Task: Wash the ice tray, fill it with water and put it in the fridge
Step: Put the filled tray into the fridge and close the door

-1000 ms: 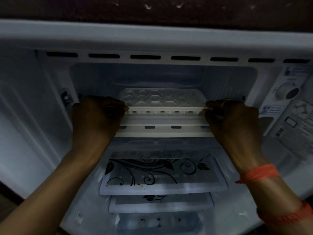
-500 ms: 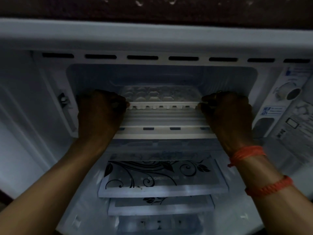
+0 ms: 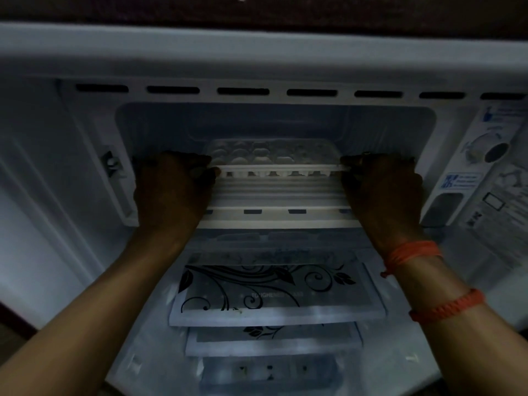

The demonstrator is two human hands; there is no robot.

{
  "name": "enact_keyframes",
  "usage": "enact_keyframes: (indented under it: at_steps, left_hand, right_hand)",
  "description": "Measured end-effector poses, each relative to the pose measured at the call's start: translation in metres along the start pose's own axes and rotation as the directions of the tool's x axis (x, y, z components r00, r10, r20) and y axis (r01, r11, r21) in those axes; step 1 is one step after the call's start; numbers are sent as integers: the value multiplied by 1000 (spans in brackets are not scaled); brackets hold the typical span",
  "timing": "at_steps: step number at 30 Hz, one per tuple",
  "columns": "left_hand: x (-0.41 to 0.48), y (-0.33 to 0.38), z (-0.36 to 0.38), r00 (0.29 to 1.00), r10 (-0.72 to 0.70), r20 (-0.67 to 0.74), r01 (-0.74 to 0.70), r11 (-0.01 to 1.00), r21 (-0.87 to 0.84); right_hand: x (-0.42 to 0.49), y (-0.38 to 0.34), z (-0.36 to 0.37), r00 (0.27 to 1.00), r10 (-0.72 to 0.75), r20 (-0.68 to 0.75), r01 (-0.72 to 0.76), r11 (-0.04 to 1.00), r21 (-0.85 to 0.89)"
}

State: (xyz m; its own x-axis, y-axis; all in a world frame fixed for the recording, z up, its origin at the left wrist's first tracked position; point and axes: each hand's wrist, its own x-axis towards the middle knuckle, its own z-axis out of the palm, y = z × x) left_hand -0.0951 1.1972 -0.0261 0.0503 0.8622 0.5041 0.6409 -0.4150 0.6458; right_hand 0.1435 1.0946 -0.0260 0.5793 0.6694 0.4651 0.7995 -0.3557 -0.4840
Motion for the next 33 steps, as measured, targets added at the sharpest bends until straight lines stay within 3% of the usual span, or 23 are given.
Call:
enact_keyframes:
  at_steps: [7, 14, 18, 22, 33]
  left_hand:
    - [-13, 3, -9, 997, -42, 60, 43, 999, -25]
    - [-46, 4, -26, 984, 35, 176, -31, 999, -23]
    - [-65, 7, -35, 959, 55, 278, -56, 998, -4]
    - [-92, 13, -43, 910, 146, 388, -168, 985, 24]
    - [-198, 13, -64, 744, 158, 649, -202, 979, -7]
  right_hand:
    - [-14, 3, -11, 994, -3, 114, -7, 996, 91]
    - [-51, 12, -23, 988, -140, 61, 126, 972, 199]
    - [-82, 19, -31, 976, -206, 67, 193, 969, 156]
    - [-121, 29, -41, 973, -210, 101, 203, 976, 76]
    - [-269, 67, -98, 964, 71, 256, -81, 996, 29]
